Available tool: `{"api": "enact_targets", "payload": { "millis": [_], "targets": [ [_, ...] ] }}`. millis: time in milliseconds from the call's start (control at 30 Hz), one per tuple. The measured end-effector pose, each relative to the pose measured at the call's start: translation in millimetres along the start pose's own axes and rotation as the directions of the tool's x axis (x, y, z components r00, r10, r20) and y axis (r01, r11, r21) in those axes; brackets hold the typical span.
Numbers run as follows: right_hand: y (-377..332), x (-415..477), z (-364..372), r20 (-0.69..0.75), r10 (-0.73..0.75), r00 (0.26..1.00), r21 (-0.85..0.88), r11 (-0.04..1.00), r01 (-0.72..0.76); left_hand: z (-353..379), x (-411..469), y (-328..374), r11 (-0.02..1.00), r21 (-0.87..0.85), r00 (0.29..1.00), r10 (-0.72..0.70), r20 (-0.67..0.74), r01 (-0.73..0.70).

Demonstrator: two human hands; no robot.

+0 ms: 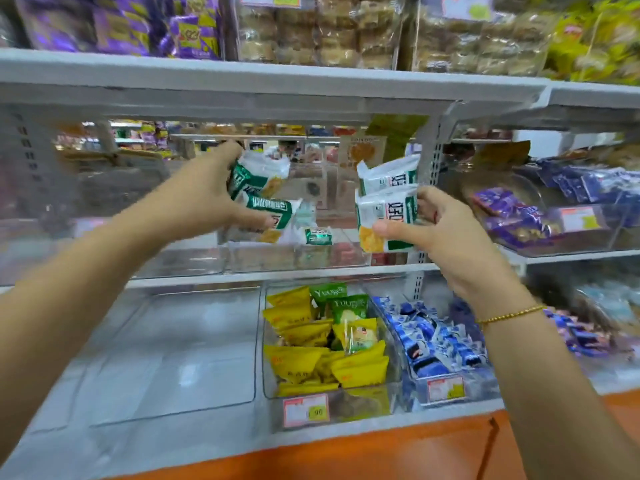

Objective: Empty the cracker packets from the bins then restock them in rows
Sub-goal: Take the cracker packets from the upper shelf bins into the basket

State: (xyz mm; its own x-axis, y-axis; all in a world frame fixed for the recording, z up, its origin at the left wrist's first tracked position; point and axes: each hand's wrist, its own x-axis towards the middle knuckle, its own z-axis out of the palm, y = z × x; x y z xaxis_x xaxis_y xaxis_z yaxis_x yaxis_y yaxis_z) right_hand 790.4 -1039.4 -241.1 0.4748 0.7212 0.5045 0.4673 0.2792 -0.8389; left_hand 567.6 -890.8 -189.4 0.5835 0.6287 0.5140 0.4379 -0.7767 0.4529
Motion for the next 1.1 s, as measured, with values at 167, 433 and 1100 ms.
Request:
{"api": "enact_targets", "payload": {
  "millis": [167,433,1100],
  "targets": [
    [27,-71,66,0.200,0.098,0.975,0.074,0.991,-0.115,2,-110,-48,0.990,-0.006,0.988,-0.144,0.049,0.144],
    [116,-168,197,0.423,0.377,0.824,-0.056,0.918,-0.392,53,-270,-168,0.821,-0.059,0.823,-0.566,0.054,0.569],
    [184,-238,289,0.812,0.518,0.269,-0.551,0.832,0.060,166,-364,-261,0.646,0.377,0.546,-0.763,0.347,0.663]
  ]
}}
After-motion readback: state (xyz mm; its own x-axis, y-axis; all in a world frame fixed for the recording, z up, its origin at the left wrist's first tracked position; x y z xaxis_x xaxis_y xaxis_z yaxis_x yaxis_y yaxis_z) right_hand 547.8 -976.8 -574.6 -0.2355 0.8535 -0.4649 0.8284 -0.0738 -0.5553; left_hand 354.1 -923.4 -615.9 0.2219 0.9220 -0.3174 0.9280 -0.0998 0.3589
